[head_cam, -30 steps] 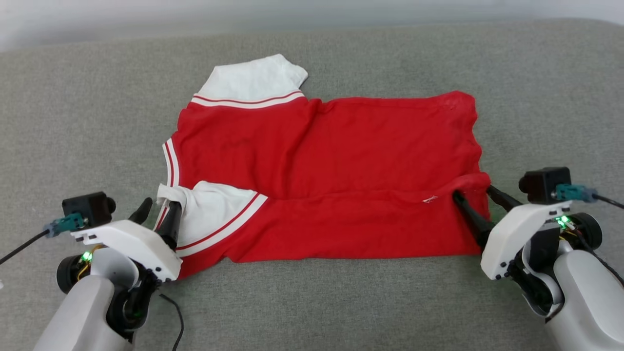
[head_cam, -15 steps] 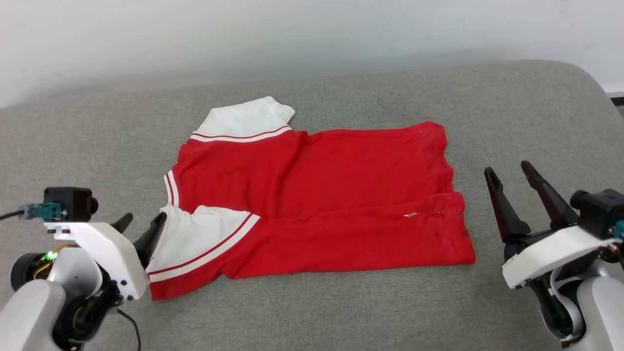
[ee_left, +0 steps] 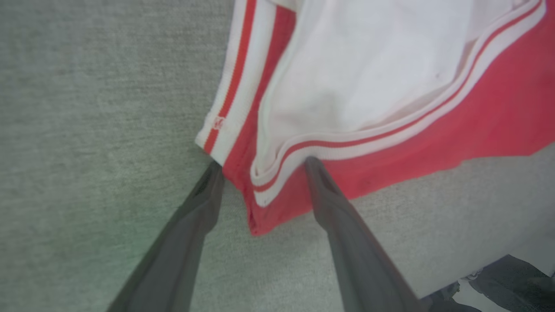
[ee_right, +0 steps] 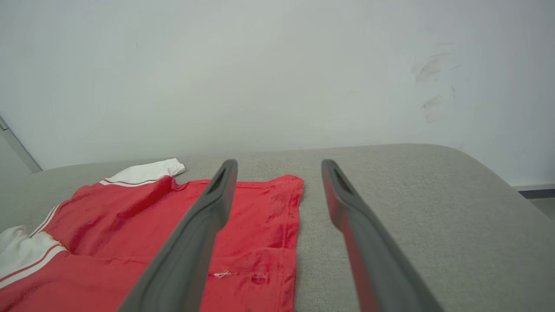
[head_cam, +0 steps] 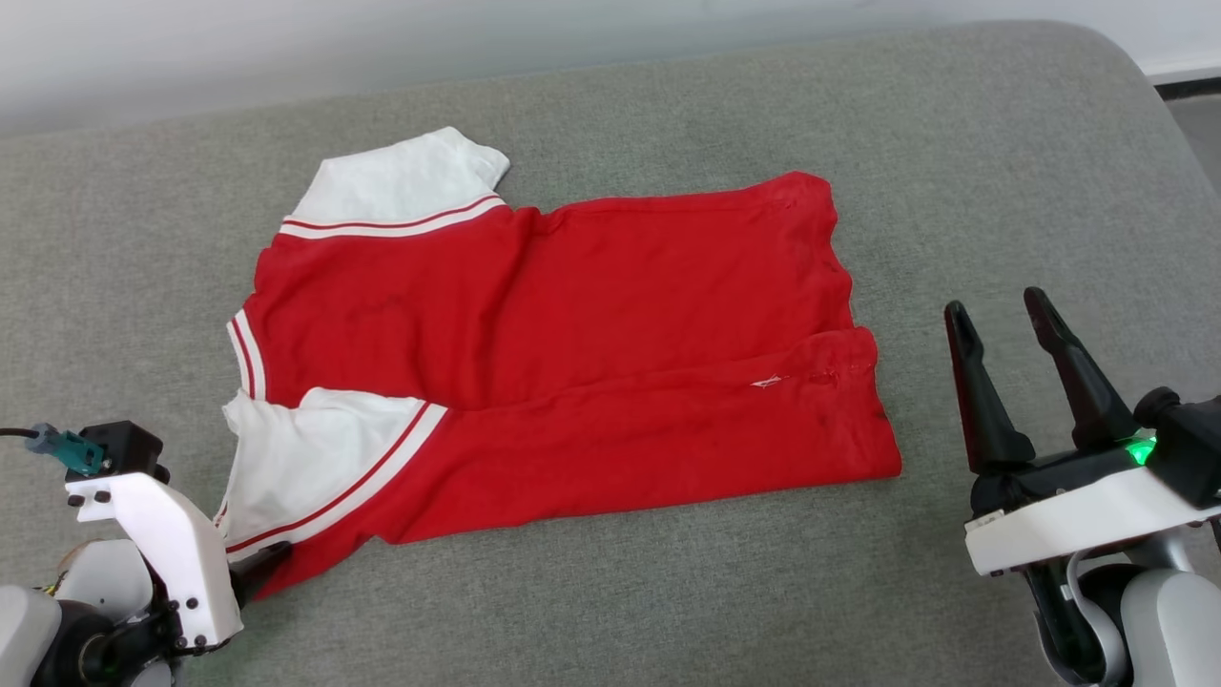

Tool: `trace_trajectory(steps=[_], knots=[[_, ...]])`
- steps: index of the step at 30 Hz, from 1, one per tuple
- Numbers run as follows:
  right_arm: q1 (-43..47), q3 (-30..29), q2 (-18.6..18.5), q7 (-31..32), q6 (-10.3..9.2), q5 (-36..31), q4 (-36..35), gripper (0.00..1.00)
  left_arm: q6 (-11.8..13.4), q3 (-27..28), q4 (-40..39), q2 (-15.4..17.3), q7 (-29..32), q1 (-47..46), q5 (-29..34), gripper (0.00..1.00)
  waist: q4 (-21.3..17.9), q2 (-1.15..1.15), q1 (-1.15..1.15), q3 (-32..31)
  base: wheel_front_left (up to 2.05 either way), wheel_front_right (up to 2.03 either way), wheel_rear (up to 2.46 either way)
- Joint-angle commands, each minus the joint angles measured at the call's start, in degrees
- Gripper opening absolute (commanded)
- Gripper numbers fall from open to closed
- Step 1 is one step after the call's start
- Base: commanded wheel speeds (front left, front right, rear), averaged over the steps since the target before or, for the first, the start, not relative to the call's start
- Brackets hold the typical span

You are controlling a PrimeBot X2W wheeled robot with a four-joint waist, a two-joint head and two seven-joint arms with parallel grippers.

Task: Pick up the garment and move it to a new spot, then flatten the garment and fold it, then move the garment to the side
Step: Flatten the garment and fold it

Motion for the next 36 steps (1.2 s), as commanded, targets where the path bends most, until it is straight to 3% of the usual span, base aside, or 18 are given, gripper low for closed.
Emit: trace_trajectory(steps=[1, 2, 8, 11, 19, 22, 34, 35, 36], knots=[[0.59, -0.40, 0.41, 0.18, -0.02, -0.37, -0.46, 1.00, -0.35, -1.98, 1.81, -2.14, 1.39, 1.85, -0.82, 0.16, -0.37, 0.00, 0.00, 0.50, 0.00, 0.00, 0.00], [0.60, -0.61, 0.44, 0.25, -0.02, -0.43, -0.54, 1.00, -0.49, -2.20, 2.12, -2.82, 1.75, 1.93, -1.44, 0.00, -0.32, 0.00, 0.00, 0.52, 0.00, 0.00, 0.00], [0.99, -2.15, -0.07, 2.48, -0.02, 0.44, -0.43, 1.00, -1.61, -0.85, 2.46, -3.64, -2.62, 0.67, -0.42, 0.00, 0.69, 0.00, 0.00, -0.61, 0.00, 0.00, 0.00], [1.22, -2.86, -1.19, 6.82, -0.02, 2.81, 0.88, 1.00, -1.81, 0.54, 1.38, -2.98, -5.50, 0.43, 0.46, 0.00, 1.44, 0.00, 0.00, -1.41, 0.00, 0.00, 0.00], [0.62, -4.54, -4.77, 33.08, -0.02, 9.08, 8.15, 1.00, -0.73, 1.88, -6.62, -1.89, -10.40, 0.27, 3.78, 0.00, 4.35, 0.00, 0.00, -1.18, 0.00, 0.00, 0.00], [-1.04, -4.08, -5.19, 39.66, -0.02, 10.27, 9.09, 1.00, -0.43, 1.52, -9.31, -2.30, -10.34, -0.42, 4.07, 0.00, 5.46, 0.00, 0.00, -0.17, 0.00, 0.00, 0.00], [-7.46, 0.08, -3.57, 48.42, -0.01, 10.79, 19.04, 1.00, -0.73, -0.10, -11.25, -4.31, -11.92, -2.60, 5.65, 0.00, 8.04, 0.00, 0.00, 2.97, 0.00, 0.00, 0.00], [-7.60, 0.57, -3.31, 48.55, 0.00, 10.99, 19.70, 0.31, -0.91, -0.15, -10.96, -4.53, -12.14, -2.61, 5.54, 0.00, 8.10, 0.00, 0.00, 3.03, 0.00, 0.00, 0.00], [-7.74, 0.91, -3.25, 48.67, 0.00, 11.28, 20.41, 0.00, -0.99, -0.23, -10.69, -4.67, -12.32, -2.65, 5.48, 0.00, 8.15, 0.00, 0.00, 3.04, 0.00, 0.00, 0.00]])
